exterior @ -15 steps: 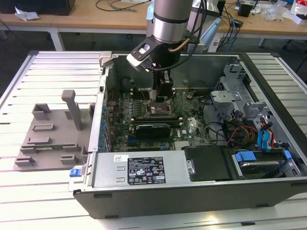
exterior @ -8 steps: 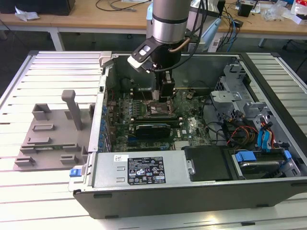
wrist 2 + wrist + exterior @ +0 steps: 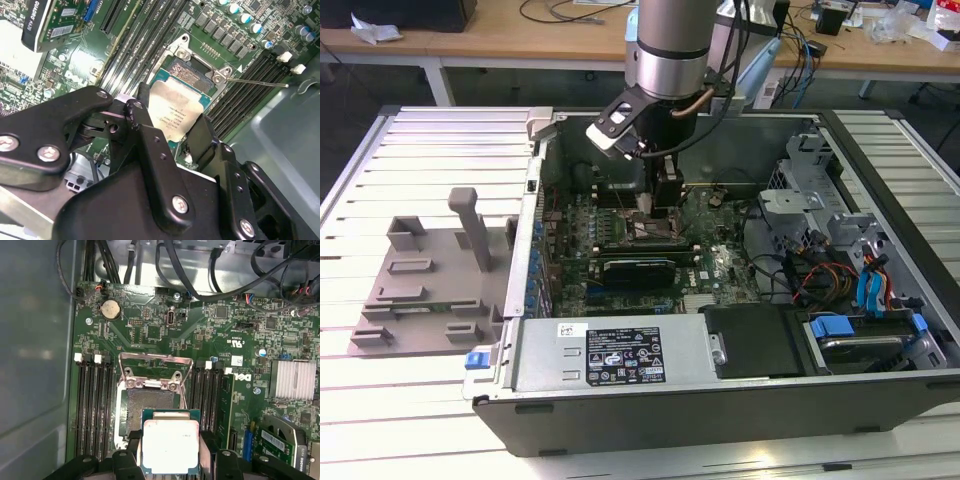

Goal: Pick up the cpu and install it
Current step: 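Place the cpu into insertion slot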

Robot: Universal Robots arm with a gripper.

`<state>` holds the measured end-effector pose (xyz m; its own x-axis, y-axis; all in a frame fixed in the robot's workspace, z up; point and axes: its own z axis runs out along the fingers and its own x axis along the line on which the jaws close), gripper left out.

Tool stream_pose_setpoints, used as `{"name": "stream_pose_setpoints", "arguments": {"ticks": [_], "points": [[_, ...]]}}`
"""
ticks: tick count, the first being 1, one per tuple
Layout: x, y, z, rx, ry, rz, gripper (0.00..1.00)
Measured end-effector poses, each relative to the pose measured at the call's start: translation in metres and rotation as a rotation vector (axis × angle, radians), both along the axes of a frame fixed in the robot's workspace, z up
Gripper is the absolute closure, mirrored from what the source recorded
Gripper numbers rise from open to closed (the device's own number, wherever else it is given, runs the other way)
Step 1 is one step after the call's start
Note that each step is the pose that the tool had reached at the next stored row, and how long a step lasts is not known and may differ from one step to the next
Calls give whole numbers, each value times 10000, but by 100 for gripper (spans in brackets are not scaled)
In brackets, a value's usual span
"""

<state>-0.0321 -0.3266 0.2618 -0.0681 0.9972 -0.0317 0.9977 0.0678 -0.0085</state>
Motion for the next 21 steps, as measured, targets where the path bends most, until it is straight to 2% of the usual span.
{"name": "stream_pose_setpoints", "arguments": {"ticks": [9, 10, 14, 21], "points": [[-1, 5, -104, -3, 1, -3, 45], [0, 53, -120, -36, 0, 0, 45], [0, 140, -149, -96, 0, -1, 45], [0, 147, -206, -103, 1, -216, 45]]}}
